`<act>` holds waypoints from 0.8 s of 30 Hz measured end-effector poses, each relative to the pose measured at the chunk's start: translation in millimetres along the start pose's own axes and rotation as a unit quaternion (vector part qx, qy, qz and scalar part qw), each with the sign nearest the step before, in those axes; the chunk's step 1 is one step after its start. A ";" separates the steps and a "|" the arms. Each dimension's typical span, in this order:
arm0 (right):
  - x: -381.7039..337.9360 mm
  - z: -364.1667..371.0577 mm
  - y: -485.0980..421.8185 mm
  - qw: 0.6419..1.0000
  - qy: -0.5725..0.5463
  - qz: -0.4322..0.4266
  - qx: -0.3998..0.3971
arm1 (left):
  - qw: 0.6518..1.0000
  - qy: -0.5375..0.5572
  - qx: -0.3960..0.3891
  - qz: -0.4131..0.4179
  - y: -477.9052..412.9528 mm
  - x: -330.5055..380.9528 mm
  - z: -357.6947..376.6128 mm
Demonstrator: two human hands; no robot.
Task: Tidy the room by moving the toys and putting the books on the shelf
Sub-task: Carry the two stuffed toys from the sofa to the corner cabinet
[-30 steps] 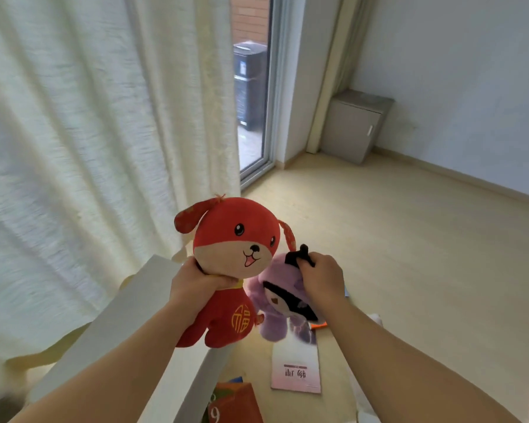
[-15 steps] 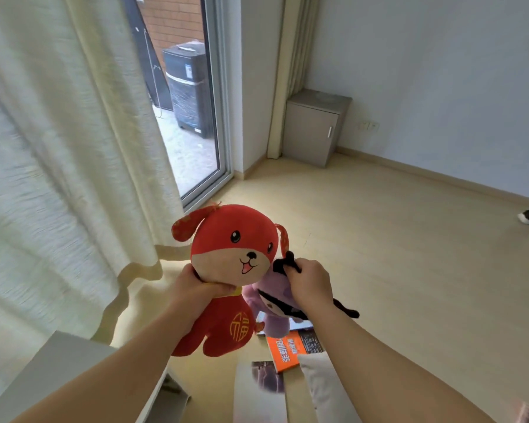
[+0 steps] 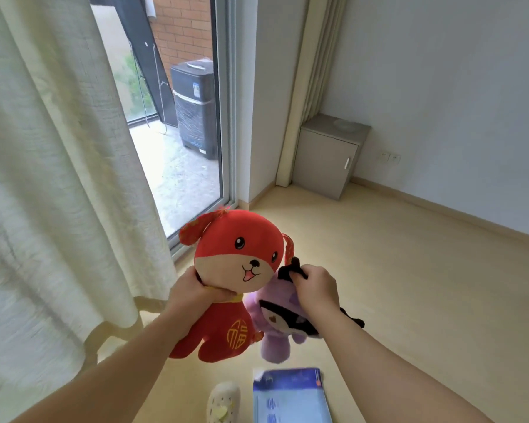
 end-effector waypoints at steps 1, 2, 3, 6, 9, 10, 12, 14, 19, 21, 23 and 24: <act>-5.2 4.9 -26.6 1.000 -0.003 0.002 -0.001 | 1.000 0.001 0.002 0.007 -23.5 12.1 -3.3; -13.9 11.2 -62.5 1.000 -0.007 -0.001 0.000 | 1.000 0.004 0.004 0.016 -56.2 31.4 -8.5; -21.6 14.7 -90.6 1.000 -0.014 -0.001 0.001 | 1.000 0.006 0.005 0.023 -81.0 48.9 -12.4; -42.5 15.5 -157.6 0.999 -0.034 -0.003 0.005 | 1.000 0.012 0.008 0.027 -139.2 99.2 -18.5; -59.9 5.9 -223.5 0.999 -0.037 -0.013 0.031 | 0.999 0.017 0.002 0.030 -192.4 152.0 -14.5; -61.9 2.7 -248.7 0.998 -0.046 -0.015 0.044 | 0.999 0.022 -0.002 0.038 -212.6 168.9 -11.3; -63.5 -4.8 -287.7 0.997 -0.037 -0.011 0.062 | 0.999 0.027 0.000 0.045 -242.5 192.9 -4.5; -60.8 -11.2 -324.0 0.996 -0.033 0.005 0.077 | 0.998 0.036 -0.001 0.045 -269.3 210.6 3.4; -50.4 -21.7 -431.9 0.997 -0.018 0.009 0.074 | 0.998 0.046 -0.011 0.035 -355.2 257.3 32.4; -37.4 -28.0 -481.3 0.998 -0.024 0.003 0.067 | 0.998 0.046 -0.018 0.038 -394.1 281.6 54.9; -25.2 -40.8 -529.6 0.998 -0.028 0.002 0.056 | 0.998 0.042 -0.018 0.046 -428.9 310.7 80.1; -16.7 -51.7 -561.9 0.998 -0.036 0.003 0.055 | 0.998 0.047 -0.016 0.048 -452.8 330.3 97.1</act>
Point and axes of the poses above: each hand's wrist, its own y-axis away from the middle knuckle, its own z-axis out of the palm, x = y × z, the point moved 4 cm from there along -y, towards the middle knuckle, and after that the axes turned 13 degrees about -z, right-handed, at the moved point
